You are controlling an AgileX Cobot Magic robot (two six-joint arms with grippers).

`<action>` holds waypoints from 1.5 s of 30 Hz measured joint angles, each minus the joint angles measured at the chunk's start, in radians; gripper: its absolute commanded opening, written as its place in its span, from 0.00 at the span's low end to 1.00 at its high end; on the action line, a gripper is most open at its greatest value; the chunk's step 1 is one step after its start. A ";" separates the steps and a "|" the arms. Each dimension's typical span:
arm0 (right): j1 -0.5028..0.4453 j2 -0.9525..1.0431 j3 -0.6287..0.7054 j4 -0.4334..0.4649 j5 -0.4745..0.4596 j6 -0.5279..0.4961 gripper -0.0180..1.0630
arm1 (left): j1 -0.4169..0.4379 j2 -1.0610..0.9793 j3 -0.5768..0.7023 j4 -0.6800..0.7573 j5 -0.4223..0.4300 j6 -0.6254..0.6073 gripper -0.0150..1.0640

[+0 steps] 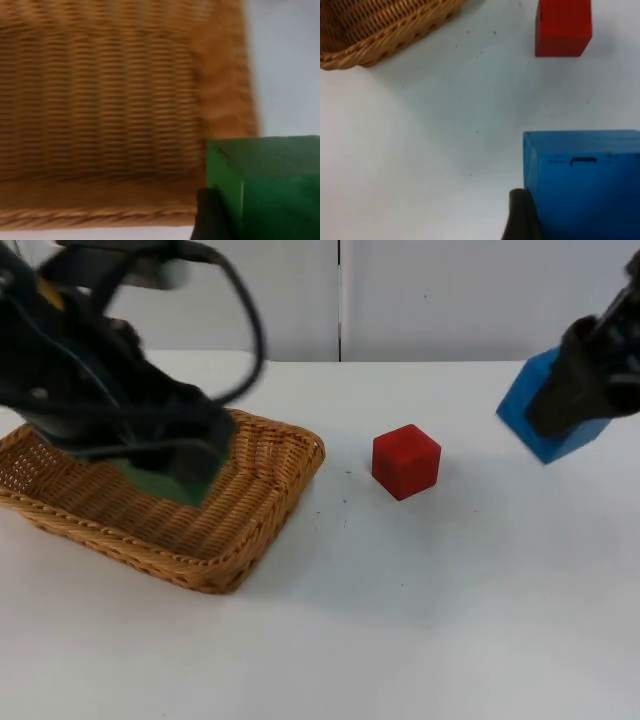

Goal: Pick up one cube with each hand and place exactly two cubes into the same basket, leaving the remaining cube outside.

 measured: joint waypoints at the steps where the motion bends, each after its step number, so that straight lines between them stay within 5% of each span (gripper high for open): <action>1: 0.000 0.029 -0.017 0.007 0.004 0.000 0.02 | 0.028 0.000 0.000 -0.017 -0.002 0.021 0.01; 8: 0.050 0.195 -0.184 0.031 0.029 -0.046 0.02 | 0.238 0.000 0.000 -0.301 -0.018 0.311 0.01; 17: 0.143 0.409 -0.456 0.044 0.055 -0.066 0.02 | 0.403 0.074 -0.042 -0.641 -0.007 0.658 0.01; 33: 0.197 0.707 -0.810 0.122 0.114 -0.126 0.02 | 0.437 0.361 -0.225 -0.684 -0.011 0.734 0.01; 45: 0.219 0.900 -0.999 0.147 0.091 -0.150 0.02 | 0.465 0.419 -0.236 -0.686 -0.086 0.765 0.01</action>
